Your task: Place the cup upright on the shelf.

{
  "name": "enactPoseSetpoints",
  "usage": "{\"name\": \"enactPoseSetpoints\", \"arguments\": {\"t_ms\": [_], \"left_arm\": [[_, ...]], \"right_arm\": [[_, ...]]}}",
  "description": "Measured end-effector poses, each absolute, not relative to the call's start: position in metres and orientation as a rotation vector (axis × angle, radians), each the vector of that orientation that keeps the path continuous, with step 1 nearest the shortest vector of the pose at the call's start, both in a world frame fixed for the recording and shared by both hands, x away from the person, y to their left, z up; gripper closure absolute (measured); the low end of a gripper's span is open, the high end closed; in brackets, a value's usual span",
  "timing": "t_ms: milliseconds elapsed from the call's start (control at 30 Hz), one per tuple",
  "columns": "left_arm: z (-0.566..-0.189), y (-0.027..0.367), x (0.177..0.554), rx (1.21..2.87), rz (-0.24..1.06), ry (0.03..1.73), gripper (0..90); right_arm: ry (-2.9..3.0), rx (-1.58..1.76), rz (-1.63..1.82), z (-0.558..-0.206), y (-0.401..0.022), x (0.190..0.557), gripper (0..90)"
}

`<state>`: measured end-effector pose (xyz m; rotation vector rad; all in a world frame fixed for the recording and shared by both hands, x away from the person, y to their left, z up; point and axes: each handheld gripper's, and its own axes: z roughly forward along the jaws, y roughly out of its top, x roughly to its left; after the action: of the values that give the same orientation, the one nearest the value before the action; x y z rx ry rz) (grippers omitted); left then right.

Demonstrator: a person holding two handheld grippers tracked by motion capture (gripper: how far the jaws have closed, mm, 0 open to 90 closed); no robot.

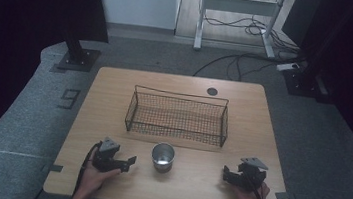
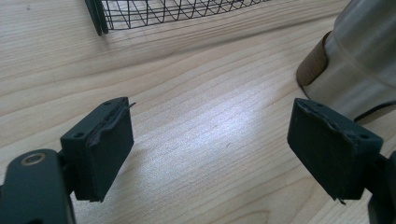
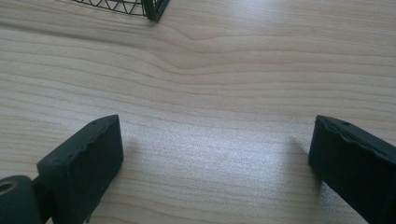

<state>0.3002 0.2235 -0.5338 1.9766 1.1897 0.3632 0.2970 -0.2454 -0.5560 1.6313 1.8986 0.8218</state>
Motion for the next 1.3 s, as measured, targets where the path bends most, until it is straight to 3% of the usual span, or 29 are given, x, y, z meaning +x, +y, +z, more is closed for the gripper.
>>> {"name": "enactPoseSetpoints", "arguments": {"t_ms": [1300], "left_arm": [[-0.500, 0.207, 0.286, 1.892, 0.320, 1.030, 11.5]], "right_arm": [[1.892, 1.633, 0.826, -0.556, -0.246, 0.296, 5.1]]}}
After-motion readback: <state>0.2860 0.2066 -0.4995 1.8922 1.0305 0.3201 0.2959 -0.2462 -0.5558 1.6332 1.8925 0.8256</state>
